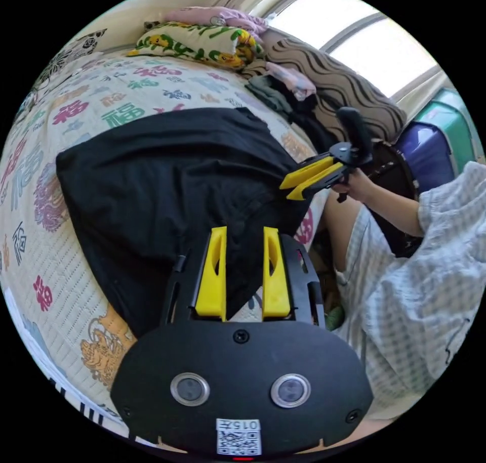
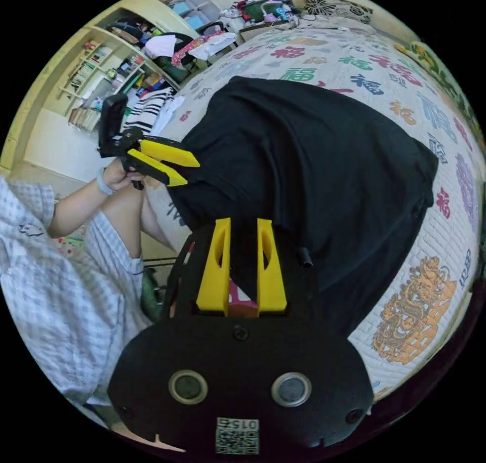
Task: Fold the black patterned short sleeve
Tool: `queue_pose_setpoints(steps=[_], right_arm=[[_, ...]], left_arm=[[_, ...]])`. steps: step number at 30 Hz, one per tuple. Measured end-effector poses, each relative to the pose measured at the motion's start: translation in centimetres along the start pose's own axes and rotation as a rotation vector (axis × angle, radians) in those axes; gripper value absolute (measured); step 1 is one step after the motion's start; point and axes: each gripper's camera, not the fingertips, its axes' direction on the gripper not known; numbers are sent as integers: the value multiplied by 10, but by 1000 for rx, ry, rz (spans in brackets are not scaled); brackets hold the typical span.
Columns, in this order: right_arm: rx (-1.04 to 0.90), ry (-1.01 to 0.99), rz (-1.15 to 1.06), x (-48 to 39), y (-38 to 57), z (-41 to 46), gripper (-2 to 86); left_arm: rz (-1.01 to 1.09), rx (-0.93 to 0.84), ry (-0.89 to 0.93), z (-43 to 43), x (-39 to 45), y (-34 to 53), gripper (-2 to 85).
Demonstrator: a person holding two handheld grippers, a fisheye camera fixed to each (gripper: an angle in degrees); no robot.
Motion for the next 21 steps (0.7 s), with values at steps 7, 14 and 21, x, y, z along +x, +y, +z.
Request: queue_pose_setpoints(steps=[7, 14, 21], right_arm=[[-8, 85, 90, 6, 14, 79, 5], [-1, 13, 69, 9, 44, 127, -4], [-65, 31, 106, 24, 50, 182, -2]], left_arm=[[-156, 49, -59, 29, 0, 36, 22], [-76, 57, -85, 32, 30, 79, 20], [-104, -15, -112, 52, 30, 98, 63]])
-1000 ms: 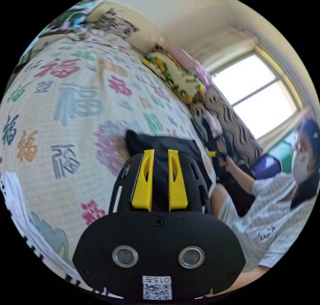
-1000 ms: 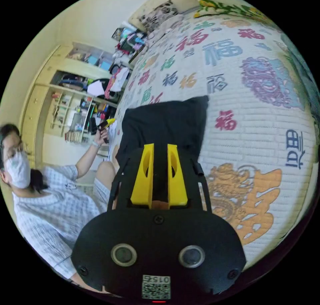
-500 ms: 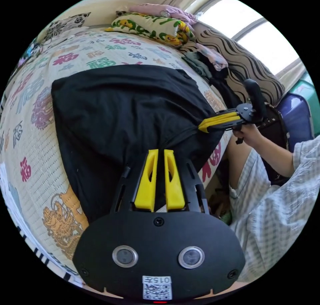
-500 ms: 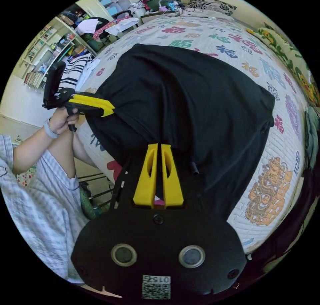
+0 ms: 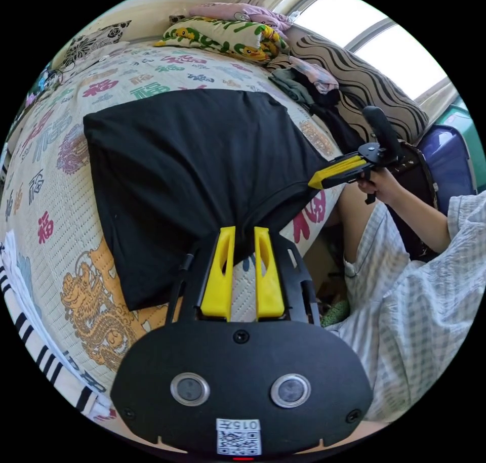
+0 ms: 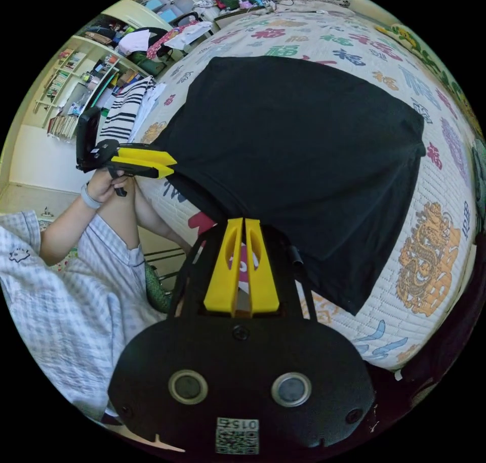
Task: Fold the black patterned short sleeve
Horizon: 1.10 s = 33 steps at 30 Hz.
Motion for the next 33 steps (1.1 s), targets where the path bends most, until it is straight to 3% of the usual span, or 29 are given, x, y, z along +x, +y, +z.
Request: queue_pose_setpoints(steps=[7, 10, 12, 14, 18, 20, 23, 33], right_arm=[[149, 0, 124, 42, 6, 21, -1], [1, 9, 212, 67, -2, 70, -4], [32, -32, 265, 76, 0, 78, -4], [37, -48, 287, 79, 0, 79, -5], [50, -74, 252, 75, -14, 73, -4], [85, -99, 203, 67, -40, 66, 0], [104, -144, 101, 48, -92, 63, 9], [-28, 41, -168, -37, -307, 132, 72]], left_arm=[[-92, 160, 26, -25, -22, 25, 66], [-149, 101, 37, -5, -44, 30, 64], [-197, -19, 9, 10, -54, 34, 60], [-279, 30, 35, -1, -64, 48, 72], [-556, 266, 18, -31, -72, 89, 117], [-729, 426, -110, -40, -67, 122, 128], [-891, 497, -247, -34, -76, 152, 122], [-897, 509, -153, 1, -127, 163, 77]])
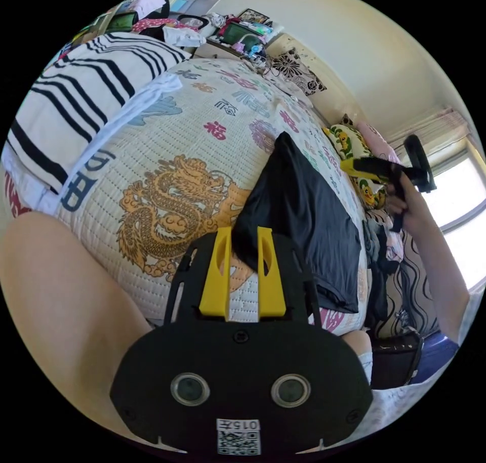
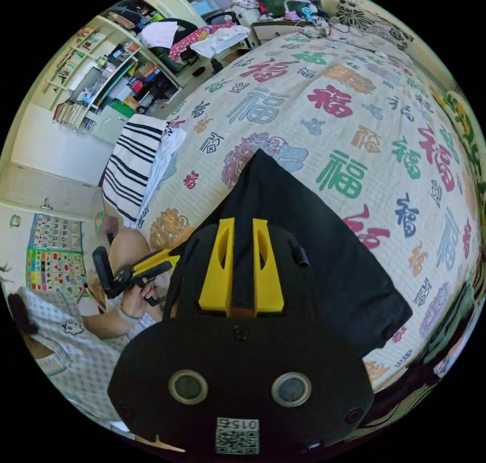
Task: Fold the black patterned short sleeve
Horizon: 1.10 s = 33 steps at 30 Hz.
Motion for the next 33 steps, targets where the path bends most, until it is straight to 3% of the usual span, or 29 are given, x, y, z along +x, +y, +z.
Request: queue_pose_setpoints(steps=[4, 8, 14, 18, 21, 26, 33], right_arm=[[-147, -1, 38, 3, -93, 52, 89], [-202, 152, 85, 4, -158, 80, 94], [-444, 437, -5, -10, -203, 120, 14], [-448, 451, -49, -14, -211, 103, -4], [-351, 374, -39, -3, -209, 51, -7], [-134, 93, 59, 61, -167, -86, -8], [118, -223, 162, 177, -52, -254, -8]], left_arm=[[-80, -16, 95, 13, -26, 5, 21], [-111, -17, 154, 24, -41, 10, 1], [-126, -18, 186, 42, -52, 21, -4], [-78, 7, 206, 46, -48, 35, -5], [5, 47, 232, 46, -35, 49, -5], [399, 179, 227, 38, 29, 85, -5], [847, 165, 334, 69, 136, 147, -5]])
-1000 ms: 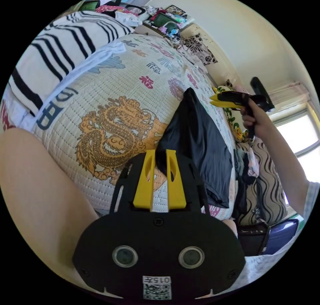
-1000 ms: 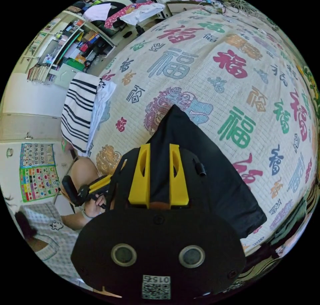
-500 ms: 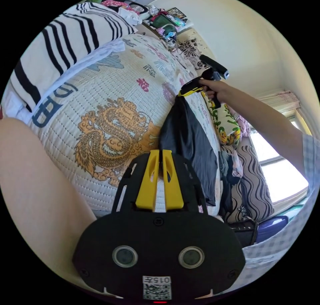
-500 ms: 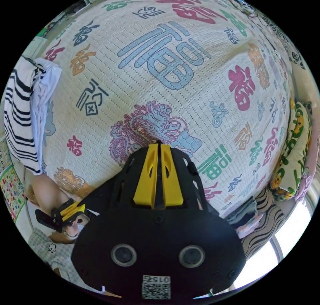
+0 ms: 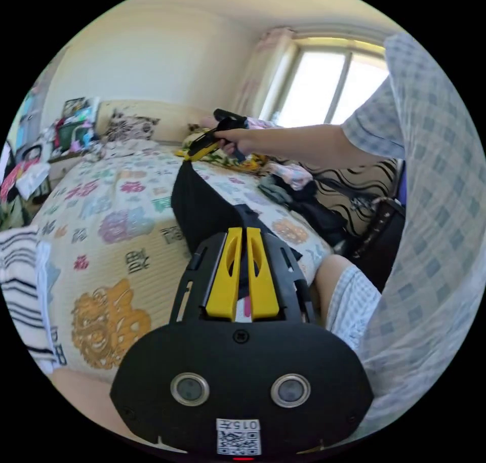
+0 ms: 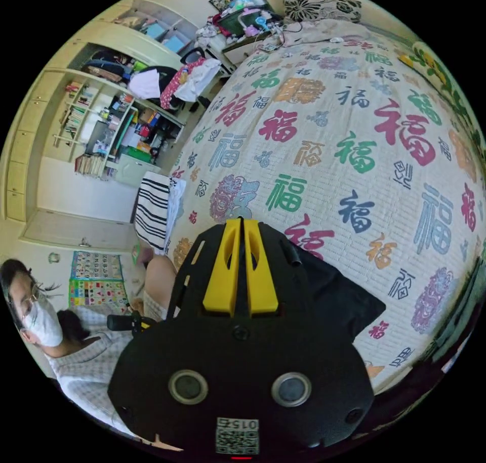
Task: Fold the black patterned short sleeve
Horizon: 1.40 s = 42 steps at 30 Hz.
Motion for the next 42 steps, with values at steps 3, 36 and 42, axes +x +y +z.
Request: queue_pose_setpoints(steps=[3, 36, 42], right_arm=[[65, -48, 70, 57, 41, -64, -7], [270, -156, 169, 139, 141, -307, 80], [221, -70, 203, 122, 105, -293, 85]], left_arm=[[86, -54, 114, 49, 42, -4, -5], [220, -581, 407, 379, -94, -141, 92], [257, -672, 459, 450, -160, -193, 116]])
